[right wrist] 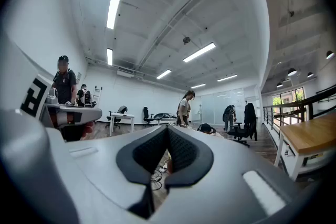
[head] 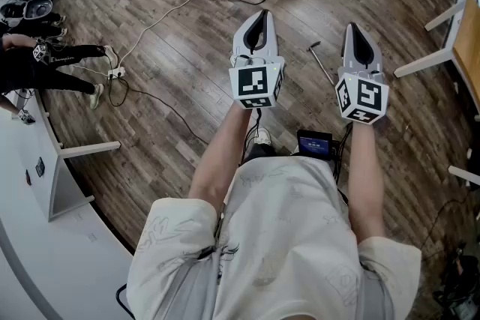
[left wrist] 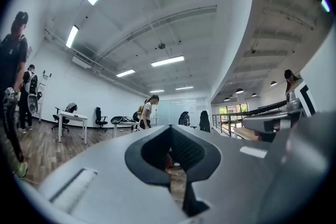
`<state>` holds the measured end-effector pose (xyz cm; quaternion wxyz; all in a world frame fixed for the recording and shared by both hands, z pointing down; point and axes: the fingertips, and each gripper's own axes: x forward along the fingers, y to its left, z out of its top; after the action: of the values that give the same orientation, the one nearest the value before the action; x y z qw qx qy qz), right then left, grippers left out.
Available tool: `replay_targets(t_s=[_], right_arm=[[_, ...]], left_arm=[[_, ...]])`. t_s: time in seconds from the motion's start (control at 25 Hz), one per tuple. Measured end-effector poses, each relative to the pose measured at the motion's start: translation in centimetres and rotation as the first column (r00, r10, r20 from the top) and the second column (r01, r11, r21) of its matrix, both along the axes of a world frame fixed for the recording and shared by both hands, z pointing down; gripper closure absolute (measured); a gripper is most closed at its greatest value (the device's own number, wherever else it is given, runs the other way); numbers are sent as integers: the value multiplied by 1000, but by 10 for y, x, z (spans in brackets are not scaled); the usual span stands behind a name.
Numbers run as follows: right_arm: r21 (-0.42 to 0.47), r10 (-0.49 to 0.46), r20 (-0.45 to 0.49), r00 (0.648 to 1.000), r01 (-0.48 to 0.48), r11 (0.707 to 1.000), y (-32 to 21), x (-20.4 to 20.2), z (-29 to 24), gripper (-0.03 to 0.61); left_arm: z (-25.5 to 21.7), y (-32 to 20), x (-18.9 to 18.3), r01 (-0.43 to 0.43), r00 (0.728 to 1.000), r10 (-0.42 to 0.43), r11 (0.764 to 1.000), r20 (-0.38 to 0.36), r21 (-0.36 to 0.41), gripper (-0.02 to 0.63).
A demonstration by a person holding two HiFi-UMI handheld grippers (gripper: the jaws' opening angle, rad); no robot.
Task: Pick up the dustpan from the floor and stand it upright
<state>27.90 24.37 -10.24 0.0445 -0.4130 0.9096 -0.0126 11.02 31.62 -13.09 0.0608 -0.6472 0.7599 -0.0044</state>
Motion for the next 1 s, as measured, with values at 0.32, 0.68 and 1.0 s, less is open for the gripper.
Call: replay_targets(t_s=[0.32,0.68,1.0], right_arm=[[4,3,-3,1000,-3,1000,5,8,5,574],[-7,12,-7,1000,-13,1000,-13,54,41,574],[-32,-5,4,1000,5,999,-38,173,26,572]], left_arm=[[5,4,9,-6,1000,6,1000,2,-2,594],[35,-17,54,-19,1000,19,1000,0,-2,594],[12,-43,170,-18,1000,18,1000,-7,-5,594]])
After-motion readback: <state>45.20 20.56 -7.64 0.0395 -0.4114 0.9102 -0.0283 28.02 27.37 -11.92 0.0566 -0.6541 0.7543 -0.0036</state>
